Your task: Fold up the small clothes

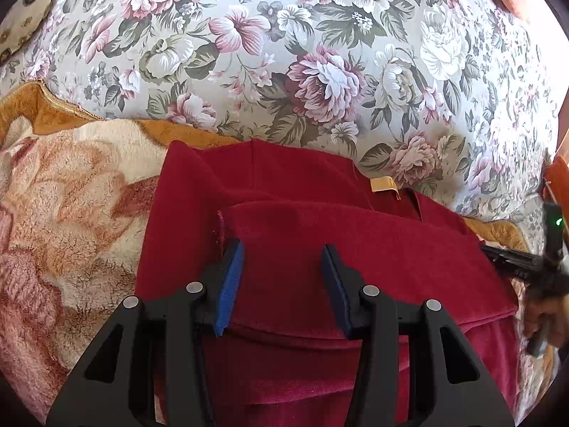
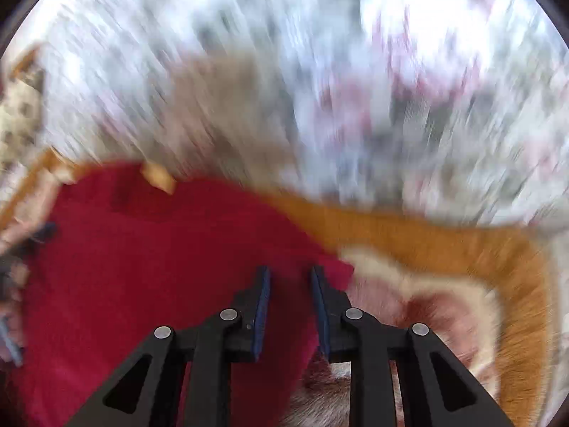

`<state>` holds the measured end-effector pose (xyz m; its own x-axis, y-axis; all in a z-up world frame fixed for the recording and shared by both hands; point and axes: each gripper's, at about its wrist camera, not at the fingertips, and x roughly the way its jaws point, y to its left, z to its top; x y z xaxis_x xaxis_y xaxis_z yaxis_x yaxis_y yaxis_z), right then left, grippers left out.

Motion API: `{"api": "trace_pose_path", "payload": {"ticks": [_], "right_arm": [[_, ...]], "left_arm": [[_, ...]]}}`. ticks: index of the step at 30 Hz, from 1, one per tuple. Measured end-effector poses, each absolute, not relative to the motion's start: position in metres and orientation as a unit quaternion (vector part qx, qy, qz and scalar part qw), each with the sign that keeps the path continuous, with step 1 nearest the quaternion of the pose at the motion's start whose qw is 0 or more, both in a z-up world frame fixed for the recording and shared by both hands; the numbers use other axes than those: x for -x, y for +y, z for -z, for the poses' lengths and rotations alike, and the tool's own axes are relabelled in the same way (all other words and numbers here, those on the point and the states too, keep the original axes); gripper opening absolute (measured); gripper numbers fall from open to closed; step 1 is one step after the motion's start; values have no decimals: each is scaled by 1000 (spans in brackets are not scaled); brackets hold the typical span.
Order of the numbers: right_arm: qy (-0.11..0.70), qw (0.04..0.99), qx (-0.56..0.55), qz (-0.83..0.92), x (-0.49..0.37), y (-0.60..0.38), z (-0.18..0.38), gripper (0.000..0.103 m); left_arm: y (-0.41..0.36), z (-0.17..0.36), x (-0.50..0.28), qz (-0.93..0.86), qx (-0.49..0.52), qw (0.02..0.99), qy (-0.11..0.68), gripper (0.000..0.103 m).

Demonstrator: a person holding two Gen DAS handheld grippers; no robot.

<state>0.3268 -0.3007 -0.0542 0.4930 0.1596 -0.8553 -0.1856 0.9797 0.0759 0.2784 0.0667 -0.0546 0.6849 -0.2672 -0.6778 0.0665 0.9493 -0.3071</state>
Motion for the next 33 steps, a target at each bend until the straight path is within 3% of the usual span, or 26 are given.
{"api": "trace_pose_path", "payload": {"ticks": [1,7,12,17,27,30,33], "right_arm": [[471,876,21,-105,-325,-301,57,22],[507,858,43,-66,-340,-284,45,22],[466,875,-10,-131,-336,-231,9,22],[522,845,30,-107,-352,-172,53,23],[444,888,-34,-117,-309,-172,22,26],[463,879,-15,-116,-289,-167,37,31],[427,897,16,-113,-282,-156,50,32]], "left_arm": [[67,55,-279,93,132,909,385,44],[69,56,-279,97,143,908,382,44],[70,56,-279,100,146,908,379,44],[71,56,-278,99,150,908,377,44],[71,56,-278,100,152,909,376,44],[71,56,-278,99,151,909,376,44],[70,55,-279,100,151,909,376,44]]}}
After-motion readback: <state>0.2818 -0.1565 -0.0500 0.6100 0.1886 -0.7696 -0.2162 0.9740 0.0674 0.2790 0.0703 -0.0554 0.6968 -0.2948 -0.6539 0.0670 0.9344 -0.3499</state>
